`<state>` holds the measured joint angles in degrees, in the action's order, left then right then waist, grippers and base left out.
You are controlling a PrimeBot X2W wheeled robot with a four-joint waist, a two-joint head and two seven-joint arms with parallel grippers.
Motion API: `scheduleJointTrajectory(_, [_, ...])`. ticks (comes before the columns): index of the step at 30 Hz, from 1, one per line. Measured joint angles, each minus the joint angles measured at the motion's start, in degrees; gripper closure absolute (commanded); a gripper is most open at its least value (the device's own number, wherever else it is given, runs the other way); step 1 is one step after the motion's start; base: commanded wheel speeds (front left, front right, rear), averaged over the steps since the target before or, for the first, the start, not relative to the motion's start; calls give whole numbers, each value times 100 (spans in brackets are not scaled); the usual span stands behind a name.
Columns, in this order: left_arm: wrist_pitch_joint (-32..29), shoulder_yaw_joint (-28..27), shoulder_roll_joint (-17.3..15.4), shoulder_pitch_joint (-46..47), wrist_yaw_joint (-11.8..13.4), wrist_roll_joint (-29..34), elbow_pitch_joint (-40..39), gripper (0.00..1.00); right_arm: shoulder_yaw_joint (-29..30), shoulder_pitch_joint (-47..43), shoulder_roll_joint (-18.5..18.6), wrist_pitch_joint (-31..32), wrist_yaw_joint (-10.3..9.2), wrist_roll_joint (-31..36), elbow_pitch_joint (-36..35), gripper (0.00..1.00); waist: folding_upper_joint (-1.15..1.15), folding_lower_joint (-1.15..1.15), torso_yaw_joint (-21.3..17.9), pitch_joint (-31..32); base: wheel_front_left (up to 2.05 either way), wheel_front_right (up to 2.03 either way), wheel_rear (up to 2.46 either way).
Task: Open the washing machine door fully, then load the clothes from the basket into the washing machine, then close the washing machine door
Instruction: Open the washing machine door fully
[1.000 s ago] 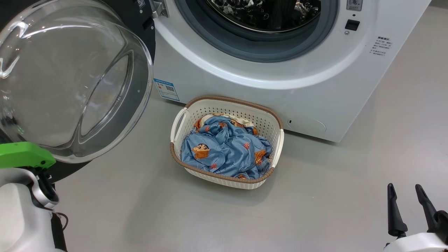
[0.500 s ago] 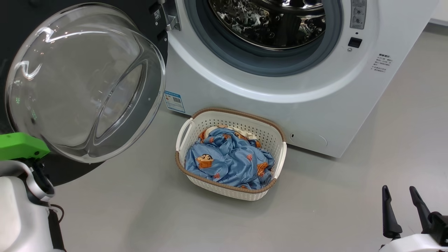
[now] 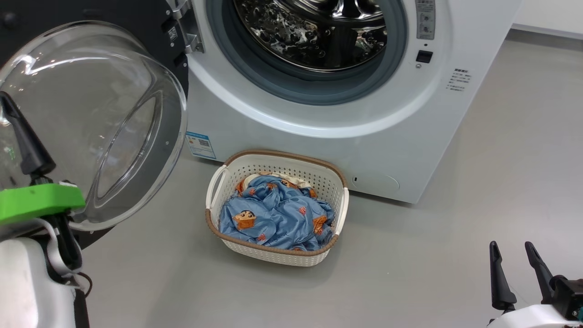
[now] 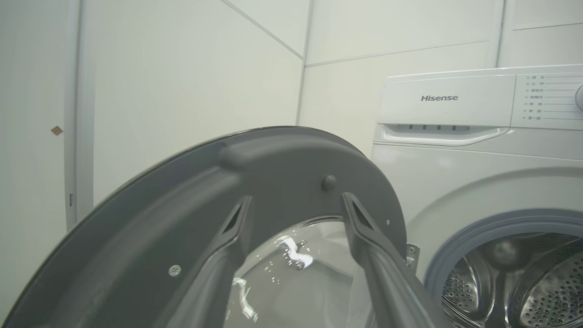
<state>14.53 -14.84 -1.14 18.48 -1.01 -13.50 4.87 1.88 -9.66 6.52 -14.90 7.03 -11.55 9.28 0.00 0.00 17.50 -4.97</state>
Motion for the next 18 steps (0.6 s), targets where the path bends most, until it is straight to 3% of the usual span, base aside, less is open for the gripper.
scheduleJointTrajectory(6, [0, 364, -8, -547, -286, -280, -75, 0, -48, 5, -4, 0, 0, 8, -69, 0, 0, 0, -348, 34, 0, 0, 0])
scheduleJointTrajectory(18, [-1, 859, -33, -1709, -403, -144, 188, 0, -169, 3, -4, 0, 0, 11, -119, 0, 0, 0, -1200, 112, 0, 0, 0])
